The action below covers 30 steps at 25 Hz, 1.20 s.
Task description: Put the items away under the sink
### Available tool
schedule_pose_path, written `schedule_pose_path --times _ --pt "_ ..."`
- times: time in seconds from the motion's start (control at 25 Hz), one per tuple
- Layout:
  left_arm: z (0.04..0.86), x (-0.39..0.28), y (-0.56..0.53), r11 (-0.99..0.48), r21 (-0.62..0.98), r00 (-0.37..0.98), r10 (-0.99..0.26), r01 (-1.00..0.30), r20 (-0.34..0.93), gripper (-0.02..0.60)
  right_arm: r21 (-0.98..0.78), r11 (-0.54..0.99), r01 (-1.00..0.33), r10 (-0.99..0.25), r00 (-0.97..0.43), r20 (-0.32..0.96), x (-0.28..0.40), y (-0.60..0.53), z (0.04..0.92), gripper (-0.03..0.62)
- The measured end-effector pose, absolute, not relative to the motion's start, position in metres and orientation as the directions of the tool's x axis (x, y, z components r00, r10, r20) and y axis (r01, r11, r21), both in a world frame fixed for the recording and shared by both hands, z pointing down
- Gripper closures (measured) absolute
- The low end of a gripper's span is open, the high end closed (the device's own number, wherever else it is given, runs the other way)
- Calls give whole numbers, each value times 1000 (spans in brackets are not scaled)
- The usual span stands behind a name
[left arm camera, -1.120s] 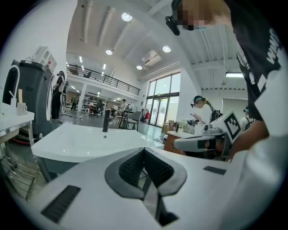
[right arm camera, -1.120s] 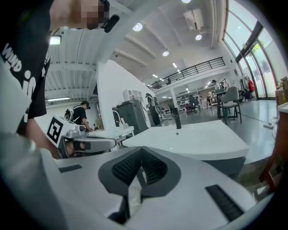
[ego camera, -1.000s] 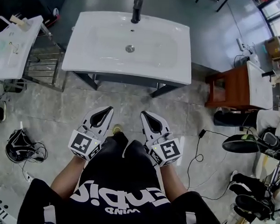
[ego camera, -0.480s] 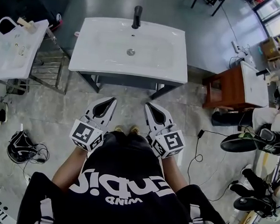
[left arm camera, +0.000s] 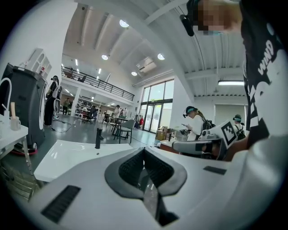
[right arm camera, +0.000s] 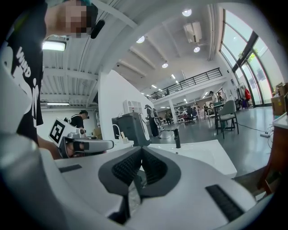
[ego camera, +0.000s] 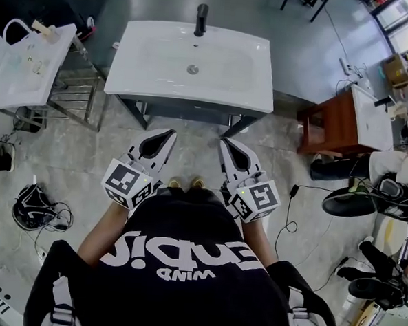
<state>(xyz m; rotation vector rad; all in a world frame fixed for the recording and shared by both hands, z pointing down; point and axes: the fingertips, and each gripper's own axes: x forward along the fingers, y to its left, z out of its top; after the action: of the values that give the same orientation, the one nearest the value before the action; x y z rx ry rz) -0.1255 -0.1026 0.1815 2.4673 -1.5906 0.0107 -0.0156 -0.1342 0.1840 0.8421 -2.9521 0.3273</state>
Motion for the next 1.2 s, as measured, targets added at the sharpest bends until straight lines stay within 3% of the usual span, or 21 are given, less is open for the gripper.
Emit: schedule_pose_path --times 0.48,1.2 --pt "155 -112 -103 -390 148 404 -911 -909 82 561 -184 859 -477 -474 -878 64 -20 -141 162 576" --pt "153 -107 -118 -360 144 372 -926 -922 67 561 -177 867 -465 -455 -885 95 -11 -147 173 576"
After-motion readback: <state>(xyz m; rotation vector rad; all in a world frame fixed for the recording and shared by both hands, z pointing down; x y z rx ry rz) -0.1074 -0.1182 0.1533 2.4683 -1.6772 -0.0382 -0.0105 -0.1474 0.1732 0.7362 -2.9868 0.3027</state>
